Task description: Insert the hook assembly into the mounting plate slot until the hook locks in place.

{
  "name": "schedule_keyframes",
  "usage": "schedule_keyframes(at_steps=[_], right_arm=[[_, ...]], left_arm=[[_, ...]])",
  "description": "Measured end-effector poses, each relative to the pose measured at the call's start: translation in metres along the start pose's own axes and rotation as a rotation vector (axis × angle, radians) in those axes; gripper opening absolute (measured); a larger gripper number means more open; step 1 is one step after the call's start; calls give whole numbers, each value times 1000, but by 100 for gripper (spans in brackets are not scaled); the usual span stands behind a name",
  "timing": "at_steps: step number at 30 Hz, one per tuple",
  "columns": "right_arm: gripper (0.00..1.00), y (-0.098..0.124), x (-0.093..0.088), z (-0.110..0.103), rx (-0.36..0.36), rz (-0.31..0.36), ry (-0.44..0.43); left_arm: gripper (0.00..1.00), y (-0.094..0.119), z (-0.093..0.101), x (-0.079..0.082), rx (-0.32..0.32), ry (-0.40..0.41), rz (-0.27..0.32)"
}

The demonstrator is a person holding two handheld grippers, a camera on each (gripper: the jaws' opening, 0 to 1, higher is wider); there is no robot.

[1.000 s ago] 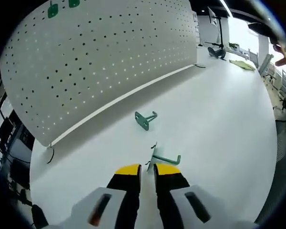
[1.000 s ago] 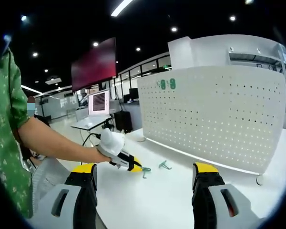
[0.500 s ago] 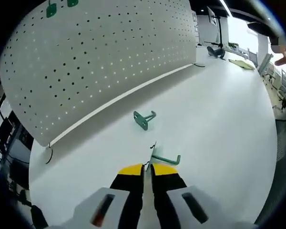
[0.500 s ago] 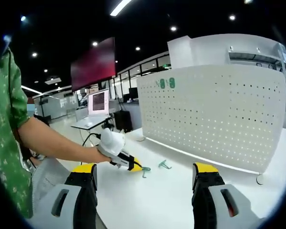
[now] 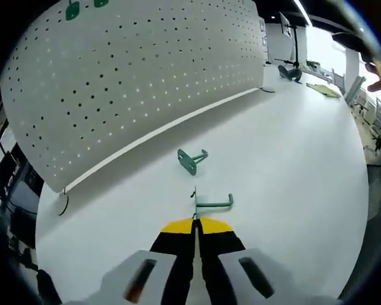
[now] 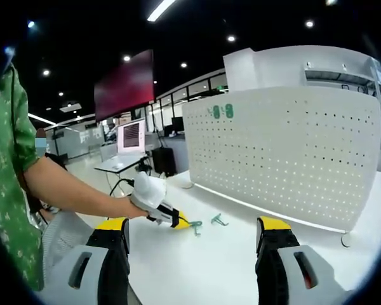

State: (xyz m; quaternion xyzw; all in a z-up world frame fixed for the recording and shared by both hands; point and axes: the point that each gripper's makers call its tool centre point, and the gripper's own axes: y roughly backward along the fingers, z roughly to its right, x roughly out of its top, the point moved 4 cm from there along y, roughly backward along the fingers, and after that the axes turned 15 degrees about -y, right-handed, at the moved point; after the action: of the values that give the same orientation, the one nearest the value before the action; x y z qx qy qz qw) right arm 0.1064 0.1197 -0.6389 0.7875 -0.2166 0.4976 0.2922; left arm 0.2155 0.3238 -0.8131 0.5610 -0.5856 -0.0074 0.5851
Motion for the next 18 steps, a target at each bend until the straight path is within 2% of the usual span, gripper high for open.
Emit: schedule_keyframes(at_steps=[13,18], right_arm=[[83,0,1,1,-2,3,-1],[83,0,0,0,-1,4,-3]], left_arm=[[2,3,0,6,-4,8,30],[1,4,-1,7,-5,34,41]])
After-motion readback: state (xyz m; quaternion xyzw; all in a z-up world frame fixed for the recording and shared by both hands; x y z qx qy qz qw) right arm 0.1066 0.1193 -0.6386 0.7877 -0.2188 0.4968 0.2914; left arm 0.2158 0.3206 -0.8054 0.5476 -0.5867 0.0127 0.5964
